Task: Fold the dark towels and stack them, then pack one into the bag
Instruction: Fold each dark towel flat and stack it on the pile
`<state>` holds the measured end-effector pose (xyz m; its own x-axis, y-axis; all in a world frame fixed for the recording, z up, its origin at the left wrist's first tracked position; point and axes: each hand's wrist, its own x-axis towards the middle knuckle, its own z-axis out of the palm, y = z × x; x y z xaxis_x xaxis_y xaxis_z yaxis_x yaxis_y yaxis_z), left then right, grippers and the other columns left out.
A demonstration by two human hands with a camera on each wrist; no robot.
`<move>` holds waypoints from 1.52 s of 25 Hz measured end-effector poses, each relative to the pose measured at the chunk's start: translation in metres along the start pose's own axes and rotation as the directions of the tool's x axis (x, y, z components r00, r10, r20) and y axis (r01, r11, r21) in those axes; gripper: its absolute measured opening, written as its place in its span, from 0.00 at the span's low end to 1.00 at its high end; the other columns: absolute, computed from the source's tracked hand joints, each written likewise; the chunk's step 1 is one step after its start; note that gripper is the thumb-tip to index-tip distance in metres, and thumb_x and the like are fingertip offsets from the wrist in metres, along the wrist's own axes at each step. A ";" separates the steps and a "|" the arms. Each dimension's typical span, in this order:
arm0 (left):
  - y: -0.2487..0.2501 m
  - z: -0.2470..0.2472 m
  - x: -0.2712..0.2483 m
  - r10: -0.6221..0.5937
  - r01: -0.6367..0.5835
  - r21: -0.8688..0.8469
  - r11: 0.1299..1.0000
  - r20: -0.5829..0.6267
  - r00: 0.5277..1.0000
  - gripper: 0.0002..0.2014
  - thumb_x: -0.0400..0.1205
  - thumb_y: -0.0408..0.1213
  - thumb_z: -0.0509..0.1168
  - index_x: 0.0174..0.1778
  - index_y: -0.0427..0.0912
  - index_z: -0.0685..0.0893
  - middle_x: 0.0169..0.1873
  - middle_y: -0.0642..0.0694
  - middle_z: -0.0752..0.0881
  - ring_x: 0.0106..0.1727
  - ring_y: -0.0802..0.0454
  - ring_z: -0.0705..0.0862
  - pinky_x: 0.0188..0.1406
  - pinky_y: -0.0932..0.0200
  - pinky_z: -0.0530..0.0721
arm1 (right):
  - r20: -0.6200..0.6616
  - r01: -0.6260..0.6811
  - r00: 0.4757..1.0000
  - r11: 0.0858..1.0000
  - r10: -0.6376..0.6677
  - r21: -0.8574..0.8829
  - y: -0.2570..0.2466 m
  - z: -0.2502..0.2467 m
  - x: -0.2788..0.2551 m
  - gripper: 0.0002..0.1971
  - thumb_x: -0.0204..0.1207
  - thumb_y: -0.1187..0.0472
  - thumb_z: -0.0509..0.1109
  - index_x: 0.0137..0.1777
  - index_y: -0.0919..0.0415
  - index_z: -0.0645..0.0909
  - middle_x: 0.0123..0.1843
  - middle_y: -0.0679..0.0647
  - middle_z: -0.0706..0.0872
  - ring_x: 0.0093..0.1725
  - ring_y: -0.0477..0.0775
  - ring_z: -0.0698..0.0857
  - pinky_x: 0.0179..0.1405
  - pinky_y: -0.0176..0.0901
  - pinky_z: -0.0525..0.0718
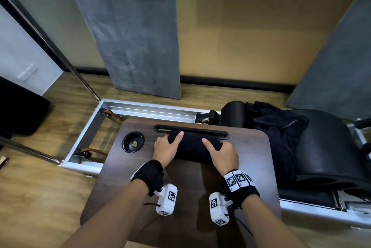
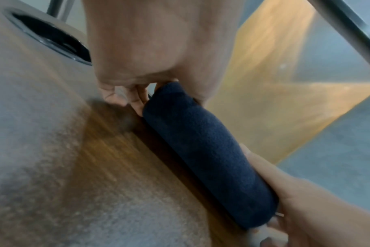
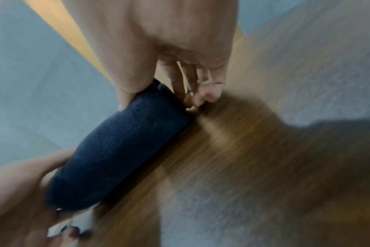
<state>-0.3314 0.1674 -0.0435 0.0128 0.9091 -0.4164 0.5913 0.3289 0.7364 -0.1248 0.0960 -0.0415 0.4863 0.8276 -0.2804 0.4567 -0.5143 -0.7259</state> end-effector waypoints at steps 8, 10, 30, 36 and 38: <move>0.015 -0.004 -0.018 -0.007 0.023 -0.370 0.929 0.044 0.999 0.33 0.80 0.63 0.74 0.70 0.39 0.81 0.62 0.44 0.90 0.60 0.50 0.91 0.57 0.52 0.92 | 0.137 -0.203 0.979 0.785 0.151 0.585 -0.008 -0.001 -0.009 0.26 0.70 0.38 0.83 0.58 0.53 0.79 0.54 0.50 0.88 0.55 0.52 0.90 0.50 0.52 0.94; 0.017 -0.011 -0.023 0.006 0.051 -0.483 0.874 0.115 0.993 0.34 0.76 0.58 0.81 0.70 0.39 0.81 0.62 0.44 0.91 0.54 0.57 0.93 0.43 0.65 0.90 | 0.109 -0.178 0.984 0.733 0.141 0.656 -0.013 0.001 -0.012 0.25 0.69 0.43 0.85 0.58 0.52 0.79 0.56 0.53 0.90 0.55 0.53 0.92 0.53 0.54 0.94; -0.065 -0.169 0.059 -0.114 0.087 -0.652 0.753 0.002 0.994 0.40 0.61 0.58 0.91 0.62 0.45 0.83 0.50 0.44 0.95 0.48 0.49 0.96 0.42 0.55 0.93 | 0.334 -0.292 0.942 0.519 0.012 0.803 -0.137 0.122 -0.031 0.15 0.82 0.63 0.76 0.66 0.71 0.87 0.63 0.65 0.92 0.59 0.60 0.92 0.52 0.47 0.91; -0.080 -0.185 0.084 -0.087 0.066 -0.561 0.825 -0.011 0.996 0.35 0.67 0.61 0.87 0.61 0.44 0.85 0.54 0.43 0.94 0.54 0.46 0.94 0.60 0.44 0.92 | 0.135 -0.195 0.981 0.619 0.143 0.761 -0.153 0.151 -0.022 0.18 0.79 0.60 0.80 0.66 0.67 0.84 0.61 0.65 0.92 0.60 0.63 0.92 0.59 0.59 0.91; -0.081 -0.188 0.089 -0.031 -0.016 -0.429 0.903 -0.102 0.994 0.32 0.73 0.61 0.82 0.62 0.42 0.83 0.58 0.43 0.90 0.58 0.45 0.90 0.65 0.42 0.89 | -0.026 -0.072 0.994 0.831 0.104 0.552 -0.154 0.162 -0.021 0.18 0.77 0.54 0.83 0.60 0.65 0.86 0.56 0.61 0.93 0.58 0.60 0.92 0.65 0.60 0.89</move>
<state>-0.5298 0.2695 -0.0405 -0.0880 0.9197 -0.3827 0.1878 0.3926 0.9003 -0.3256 0.1944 -0.0253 0.5503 0.7635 -0.3379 -0.0669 -0.3631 -0.9293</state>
